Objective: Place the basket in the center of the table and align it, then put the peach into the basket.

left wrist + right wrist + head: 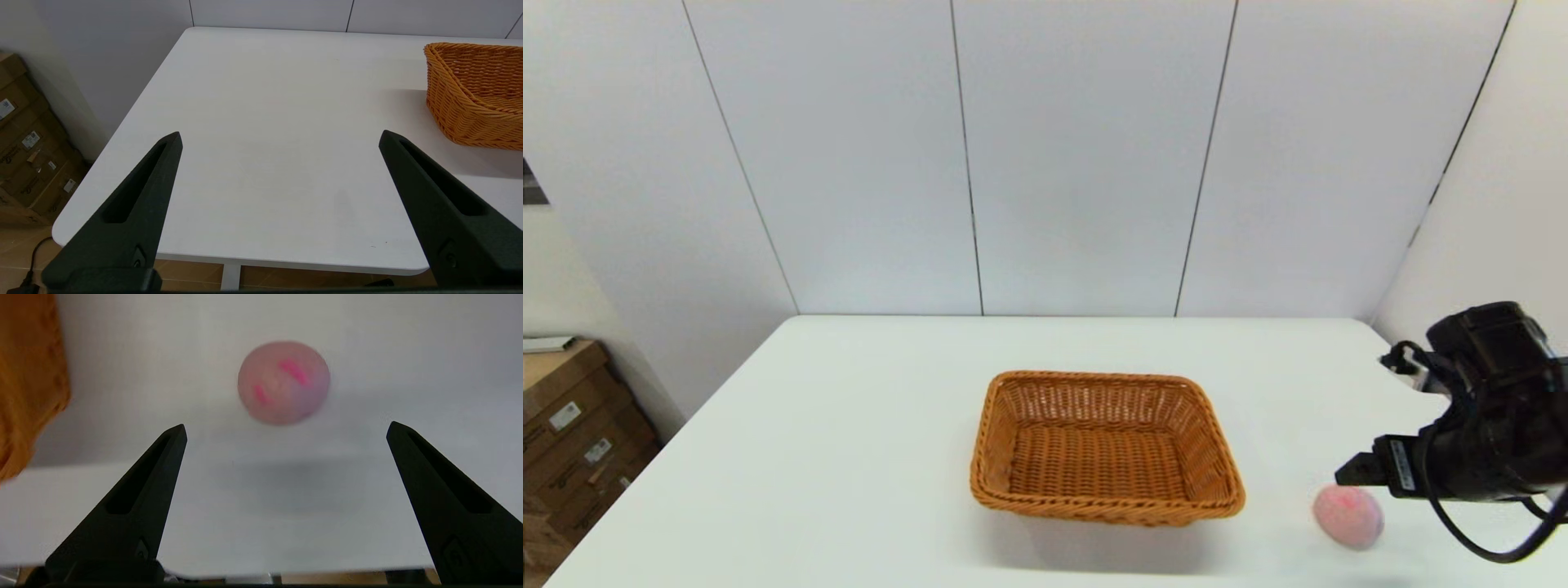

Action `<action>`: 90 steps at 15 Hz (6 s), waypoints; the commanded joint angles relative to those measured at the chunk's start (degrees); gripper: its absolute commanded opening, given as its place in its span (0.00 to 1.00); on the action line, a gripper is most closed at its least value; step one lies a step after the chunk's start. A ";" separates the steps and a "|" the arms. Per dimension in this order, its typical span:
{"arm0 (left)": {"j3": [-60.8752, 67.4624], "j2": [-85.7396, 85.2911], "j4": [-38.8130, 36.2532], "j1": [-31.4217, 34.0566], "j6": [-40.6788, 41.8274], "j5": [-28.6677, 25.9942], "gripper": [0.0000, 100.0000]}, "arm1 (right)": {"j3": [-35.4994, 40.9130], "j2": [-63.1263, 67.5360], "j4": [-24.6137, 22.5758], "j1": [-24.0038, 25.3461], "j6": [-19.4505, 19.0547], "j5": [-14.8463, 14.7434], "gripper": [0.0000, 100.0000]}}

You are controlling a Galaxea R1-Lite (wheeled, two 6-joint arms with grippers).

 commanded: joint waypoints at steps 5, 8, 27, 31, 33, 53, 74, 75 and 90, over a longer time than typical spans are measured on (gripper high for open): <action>-0.02 -0.01 0.05 0.01 -0.49 0.12 1.00 | 0.95 18.31 -10.62 -0.25 1.27 -0.21 0.00; -0.02 -0.01 0.05 0.01 -0.49 0.12 1.00 | 0.51 18.05 -10.62 -0.25 1.89 -0.12 0.00; -0.02 -0.01 0.05 0.01 -0.49 0.12 1.00 | -15.75 8.47 -5.26 27.69 4.52 3.48 0.00; -0.11 -0.01 0.05 0.01 -0.49 0.12 1.00 | -21.38 17.87 -5.17 30.16 5.23 3.48 0.00; -0.11 -0.01 0.13 0.01 -0.41 0.12 1.00 | -22.17 18.22 -5.17 31.12 5.93 3.39 1.00; -0.11 -0.01 0.05 0.01 -0.67 0.12 1.00 | -15.84 -1.02 3.18 -16.07 -9.63 18.60 1.00; -0.11 -0.01 0.05 0.01 -0.67 0.12 1.00 | 14.40 -68.35 11.79 -2.10 -2.51 15.52 1.00; -0.02 -0.01 0.05 0.01 -0.67 0.12 1.00 | 17.03 -72.13 10.04 -1.40 -2.51 13.59 1.00; -0.02 -0.01 0.05 0.01 -0.67 0.12 1.00 | 35.49 -92.34 1.25 -1.31 -3.65 2.60 1.00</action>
